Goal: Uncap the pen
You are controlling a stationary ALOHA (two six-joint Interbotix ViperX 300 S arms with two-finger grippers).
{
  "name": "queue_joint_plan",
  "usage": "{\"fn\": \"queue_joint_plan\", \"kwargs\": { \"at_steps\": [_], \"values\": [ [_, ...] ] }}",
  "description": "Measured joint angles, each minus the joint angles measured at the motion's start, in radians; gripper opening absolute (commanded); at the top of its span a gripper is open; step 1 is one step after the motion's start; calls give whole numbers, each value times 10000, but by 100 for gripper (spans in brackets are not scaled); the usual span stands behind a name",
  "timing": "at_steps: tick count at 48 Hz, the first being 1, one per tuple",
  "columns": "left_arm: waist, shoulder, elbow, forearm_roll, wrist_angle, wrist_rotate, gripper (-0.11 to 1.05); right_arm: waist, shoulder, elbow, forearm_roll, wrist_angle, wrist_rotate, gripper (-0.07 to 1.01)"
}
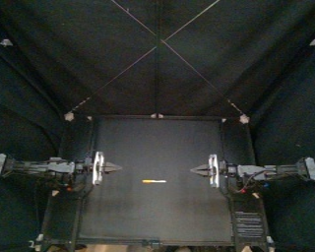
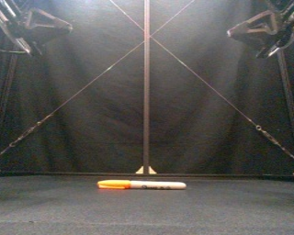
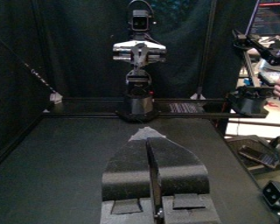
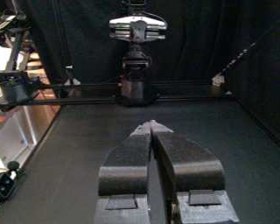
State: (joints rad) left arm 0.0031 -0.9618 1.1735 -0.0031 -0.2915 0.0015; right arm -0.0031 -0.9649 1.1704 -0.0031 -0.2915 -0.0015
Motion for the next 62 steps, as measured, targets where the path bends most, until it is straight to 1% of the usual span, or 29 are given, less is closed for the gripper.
{"fn": "queue_joint_plan", "kwargs": {
  "at_steps": [2, 4, 9, 12, 15, 18, 20, 22, 24, 25, 26, 30, 32, 37, 38, 42, 44, 45, 47, 48, 50, 51, 52, 53, 55, 56, 57, 59, 62],
  "values": [
    [0, 61, 15, -31, -15, 0, -7, 0, 61, 0, 31, 0, 31, -5],
    [31, 153, 0, -169, -46, -107, -4, -31, 276, -15, 61, 0, 123, -4],
    [77, 629, -138, -491, -46, -31, 1, -123, 1365, -153, 169, 0, 184, -2],
    [107, 997, -261, -522, 0, 31, 0, -153, 2194, -414, 230, 0, 199, -1],
    [169, 1381, -353, -445, 77, 107, 0, -230, 3221, -859, 261, 0, 261, -1],
    [245, 1733, -414, -291, 123, 138, 0, -261, 4188, -1289, 261, 15, 199, 0],
    [276, 1933, -430, -153, 138, 123, 0, -261, 4755, -1549, 276, 0, 230, 0],
    [291, 2132, -430, -31, 153, 138, 0, -276, 5277, -1841, 276, 0, 245, 1],
    [307, 2362, -430, 61, 169, 123, 0, -291, 5768, -2086, 276, 0, 215, 2],
    [307, 2470, -430, 92, 169, 138, 0, -291, 5998, -2194, 276, 0, 215, 3],
    [307, 2577, -430, 92, 169, 123, 0, -291, 6228, -2301, 291, 0, 230, 4],
    [307, 2869, -476, 123, 215, 138, 0, -307, 7148, -2792, 399, 0, 230, 13],
    [307, 2945, -506, 107, 230, 138, 0, -307, 7547, -3022, 460, 15, 261, 21],
    [307, 3267, -583, 123, 506, 123, 0, -291, 8376, -3436, 506, 138, 230, 39],
    [307, 3344, -598, 107, 598, 138, 0, -291, 8514, -3513, 506, 199, 245, 42],
    [322, 3590, -690, 92, 1012, 123, 0, -291, 9050, -3774, 583, 476, 245, 56],
    [322, 3712, -767, 61, 1212, 123, 1, -291, 9235, -3850, 660, 614, 230, 63],
    [337, 3804, -828, 31, 1350, 107, 2, -291, 9357, -3912, 736, 706, 261, 66],
    [368, 3927, -890, -31, 1534, 107, 3, -307, 9526, -3973, 844, 828, 245, 71],
    [383, 3973, -920, -46, 1611, 123, 3, -291, 9618, -3988, 890, 890, 245, 73],
    [430, 4126, -1012, -169, 1825, 138, 5, -291, 9756, -4050, 982, 1012, 261, 77],
    [445, 4188, -1058, -245, 1917, 123, 5, -291, 9848, -4096, 1028, 1058, 245, 78],
    [476, 4295, -1089, -291, 2025, 123, 6, -307, 9910, -4111, 1074, 1120, 245, 79],
    [491, 4372, -1120, -353, 2132, 92, 8, -307, 10017, -4142, 1104, 1166, 245, 79],
    [552, 4556, -1197, -445, 2301, 107, 11, -307, 10186, -4203, 1120, 1258, 230, 79],
    [568, 4648, -1212, -476, 2362, 92, 12, -322, 10247, -4218, 1135, 1289, 230, 79],
    [583, 4740, -1243, -522, 2439, 107, 15, -322, 10324, -4249, 1135, 1335, 230, 79],
    [614, 4924, -1289, -568, 2546, 92, 20, -322, 10431, -4295, 1135, 1396, 245, 79],
    [629, 5216, -1350, -598, 2623, 107, 28, -337, 10630, -4372, 1135, 1519, 230, 79]
  ]
}}
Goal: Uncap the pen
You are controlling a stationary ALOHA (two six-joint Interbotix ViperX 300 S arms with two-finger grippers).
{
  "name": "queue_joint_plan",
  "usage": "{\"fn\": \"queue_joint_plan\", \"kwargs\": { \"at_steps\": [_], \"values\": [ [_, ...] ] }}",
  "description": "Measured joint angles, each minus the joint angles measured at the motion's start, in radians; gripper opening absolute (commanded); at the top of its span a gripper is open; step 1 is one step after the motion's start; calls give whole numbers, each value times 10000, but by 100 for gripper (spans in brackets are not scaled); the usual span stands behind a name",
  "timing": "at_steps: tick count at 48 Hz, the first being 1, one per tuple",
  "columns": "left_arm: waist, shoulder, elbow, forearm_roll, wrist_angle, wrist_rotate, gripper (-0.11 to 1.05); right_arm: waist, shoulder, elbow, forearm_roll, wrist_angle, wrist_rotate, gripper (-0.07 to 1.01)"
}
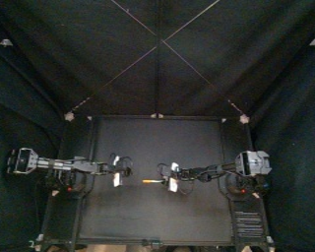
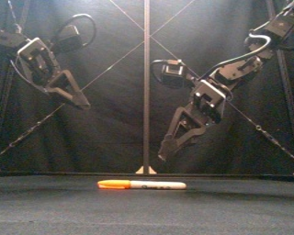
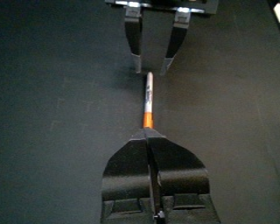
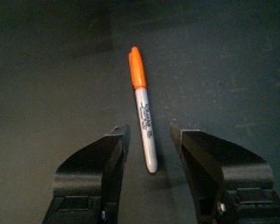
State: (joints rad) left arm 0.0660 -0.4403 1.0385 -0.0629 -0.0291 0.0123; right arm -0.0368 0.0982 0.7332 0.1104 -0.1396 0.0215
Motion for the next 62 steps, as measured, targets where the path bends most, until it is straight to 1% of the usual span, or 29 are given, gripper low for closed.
{"fn": "queue_joint_plan", "kwargs": {
  "at_steps": [2, 6, 7, 10, 11, 13, 19, 25, 31, 35, 39, 44, 46, 49, 52, 53, 55, 60, 62],
  "values": [
    [0, 169, -46, 0, 31, 15, 33, 0, 77, -46, 0, 92, 0, 79],
    [0, 491, -123, 0, 46, 15, 44, 15, 153, -92, 0, 261, 0, 79],
    [15, 568, -153, 0, 61, 31, 46, 15, 169, -92, 0, 291, 0, 79],
    [15, 736, -215, -15, 61, 31, 56, 15, 261, -107, 15, 383, 0, 79],
    [15, 813, -245, 0, 61, 46, 58, 15, 291, -107, 31, 414, 15, 79],
    [15, 905, -291, 31, 61, 31, 62, 15, 337, -123, 31, 445, 0, 79],
    [15, 982, -368, 169, 61, 31, 75, 15, 491, -123, 61, 460, 15, 79],
    [0, 1012, -399, 307, 61, 31, 83, 15, 706, -169, 92, 460, 15, 78],
    [-15, 1012, -399, 491, 61, 31, 86, 15, 951, -261, 153, 460, 0, 78],
    [-15, 1012, -399, 598, 61, 31, 86, 15, 1058, -337, 199, 460, -15, 75],
    [-31, 1012, -414, 644, 61, 31, 86, 31, 1120, -414, 215, 491, -15, 66],
    [-31, 1012, -430, 660, 46, 31, 86, 31, 1150, -445, 230, 614, -31, 52],
    [-31, 1028, -445, 660, 15, 31, 86, 46, 1150, -460, 245, 660, 31, 46],
    [-31, 1043, -491, 660, 15, 31, 86, 46, 1135, -476, 245, 675, 0, 41],
    [-31, 1089, -583, 675, 0, 31, 86, 46, 1135, -476, 230, 690, 31, 41],
    [-31, 1120, -598, 675, 0, 46, 86, 46, 1120, -491, 230, 706, 15, 41],
    [-15, 1181, -690, 690, 0, 46, 86, 46, 1089, -506, 215, 706, -15, 41],
    [-31, 1473, -920, 890, 0, 61, 86, 31, 936, -552, 107, 752, -15, 41],
    [-31, 1595, -997, 1028, 0, 61, 86, 31, 798, -614, 31, 752, 0, 41]
  ]
}}
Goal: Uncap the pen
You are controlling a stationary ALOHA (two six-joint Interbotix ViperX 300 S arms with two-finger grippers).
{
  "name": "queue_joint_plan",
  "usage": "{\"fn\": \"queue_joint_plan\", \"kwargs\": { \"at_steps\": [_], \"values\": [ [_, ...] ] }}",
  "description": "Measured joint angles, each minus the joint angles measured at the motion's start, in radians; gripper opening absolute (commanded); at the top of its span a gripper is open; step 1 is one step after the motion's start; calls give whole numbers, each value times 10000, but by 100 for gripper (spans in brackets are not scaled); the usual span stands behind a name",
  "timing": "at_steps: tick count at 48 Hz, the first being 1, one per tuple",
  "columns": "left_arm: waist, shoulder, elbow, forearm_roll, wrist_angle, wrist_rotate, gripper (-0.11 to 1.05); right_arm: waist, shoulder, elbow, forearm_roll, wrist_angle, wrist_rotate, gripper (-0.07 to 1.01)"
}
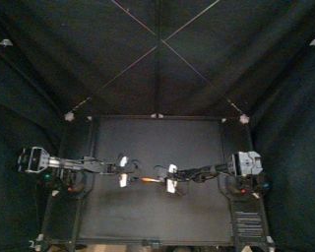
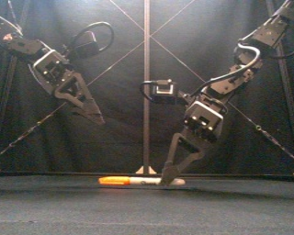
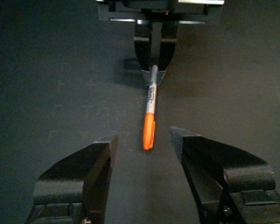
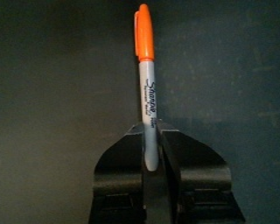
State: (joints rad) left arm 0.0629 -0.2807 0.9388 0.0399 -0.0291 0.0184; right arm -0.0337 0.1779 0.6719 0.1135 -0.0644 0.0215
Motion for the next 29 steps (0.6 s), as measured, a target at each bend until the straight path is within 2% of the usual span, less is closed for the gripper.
{"fn": "queue_joint_plan", "kwargs": {
  "at_steps": [4, 5, 10, 21, 29],
  "values": [
    [0, 276, -169, 261, 15, 31, 86, -46, -307, -123, -184, 15, -15, 41],
    [0, 337, -215, 307, 0, 15, 86, -61, -353, -153, -230, 31, -15, 41],
    [-15, 522, -399, 414, 31, 15, 86, -123, -568, -307, -445, 169, -15, 41],
    [-15, 629, -614, 430, 337, 0, 86, -307, -690, -522, -767, 568, -15, 41],
    [-15, 629, -598, 337, 430, -15, 86, -337, -844, -690, -997, 598, -15, 41]
  ]
}}
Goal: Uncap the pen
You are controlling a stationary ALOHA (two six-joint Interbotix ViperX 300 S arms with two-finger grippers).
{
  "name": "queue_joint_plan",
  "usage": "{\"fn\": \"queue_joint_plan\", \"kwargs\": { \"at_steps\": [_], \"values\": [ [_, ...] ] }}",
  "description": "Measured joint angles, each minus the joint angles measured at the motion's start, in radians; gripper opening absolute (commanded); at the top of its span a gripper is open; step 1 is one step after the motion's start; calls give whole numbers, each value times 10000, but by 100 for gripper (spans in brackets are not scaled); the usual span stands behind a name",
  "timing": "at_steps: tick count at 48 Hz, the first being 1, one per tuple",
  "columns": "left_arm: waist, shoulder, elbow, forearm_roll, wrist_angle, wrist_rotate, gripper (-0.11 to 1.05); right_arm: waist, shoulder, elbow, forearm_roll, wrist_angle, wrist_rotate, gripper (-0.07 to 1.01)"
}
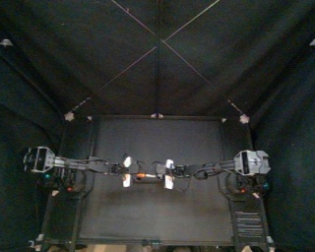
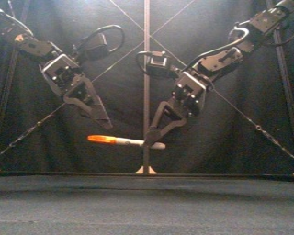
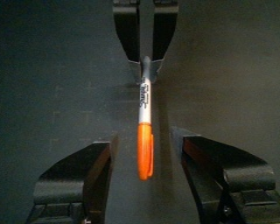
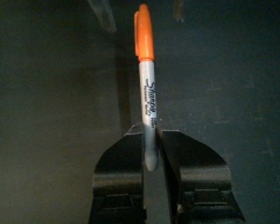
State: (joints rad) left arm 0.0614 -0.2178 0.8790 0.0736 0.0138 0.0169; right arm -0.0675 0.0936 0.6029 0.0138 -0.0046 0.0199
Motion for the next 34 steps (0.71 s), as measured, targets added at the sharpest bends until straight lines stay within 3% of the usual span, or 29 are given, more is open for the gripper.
{"fn": "queue_joint_plan", "kwargs": {
  "at_steps": [18, 34],
  "values": [
    [15, 0, 61, -123, 0, 0, 86, -15, -291, -15, -107, 0, 0, 41],
    [245, 15, 138, -169, 0, -15, 80, -15, -399, -15, -107, 0, 0, 41]
  ]
}}
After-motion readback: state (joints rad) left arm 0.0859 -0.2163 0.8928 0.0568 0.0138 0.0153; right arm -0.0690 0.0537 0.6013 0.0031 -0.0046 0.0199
